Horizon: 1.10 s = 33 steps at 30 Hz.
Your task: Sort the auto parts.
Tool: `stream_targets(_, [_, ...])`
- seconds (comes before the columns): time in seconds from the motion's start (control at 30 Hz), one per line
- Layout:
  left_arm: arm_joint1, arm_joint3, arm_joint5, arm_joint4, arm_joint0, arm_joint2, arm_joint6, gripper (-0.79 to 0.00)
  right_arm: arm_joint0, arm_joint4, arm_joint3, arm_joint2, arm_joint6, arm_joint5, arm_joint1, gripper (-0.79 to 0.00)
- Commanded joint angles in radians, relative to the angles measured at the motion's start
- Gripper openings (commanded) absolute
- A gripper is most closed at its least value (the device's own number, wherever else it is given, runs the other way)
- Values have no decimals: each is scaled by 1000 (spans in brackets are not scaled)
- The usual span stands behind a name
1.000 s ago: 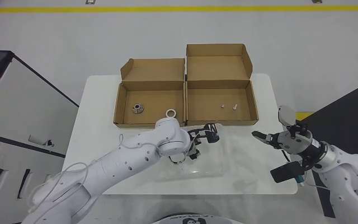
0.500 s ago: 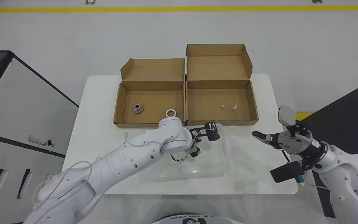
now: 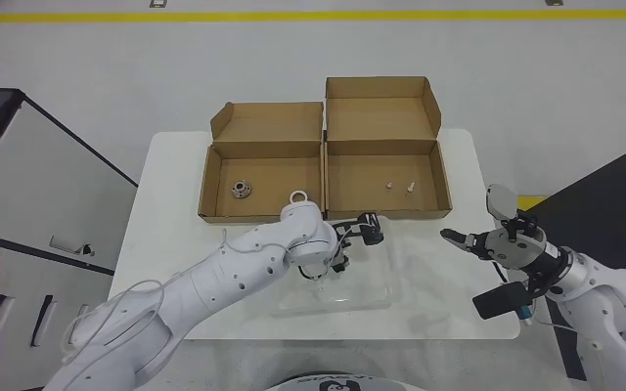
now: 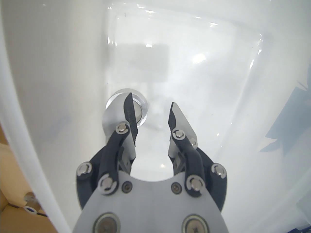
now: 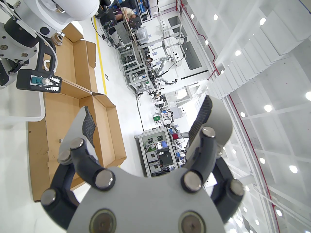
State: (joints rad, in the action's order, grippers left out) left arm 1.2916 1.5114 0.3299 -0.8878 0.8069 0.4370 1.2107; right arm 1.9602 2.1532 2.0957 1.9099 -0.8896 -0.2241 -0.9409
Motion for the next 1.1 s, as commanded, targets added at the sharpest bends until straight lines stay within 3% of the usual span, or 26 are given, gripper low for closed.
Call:
stream_targets(0.0, [3,-2,-2,7,-1,1,4,-453,0,0,0,0,0,0,0,0])
stream_targets(0.7, [8,-1,78,136,5,2,133,-542,0,0,0,0,0,0,0,0])
stream_targets(1.07, [-5,45,57,110,-3,47,115,-505,0,0,0,0,0,0,0,0])
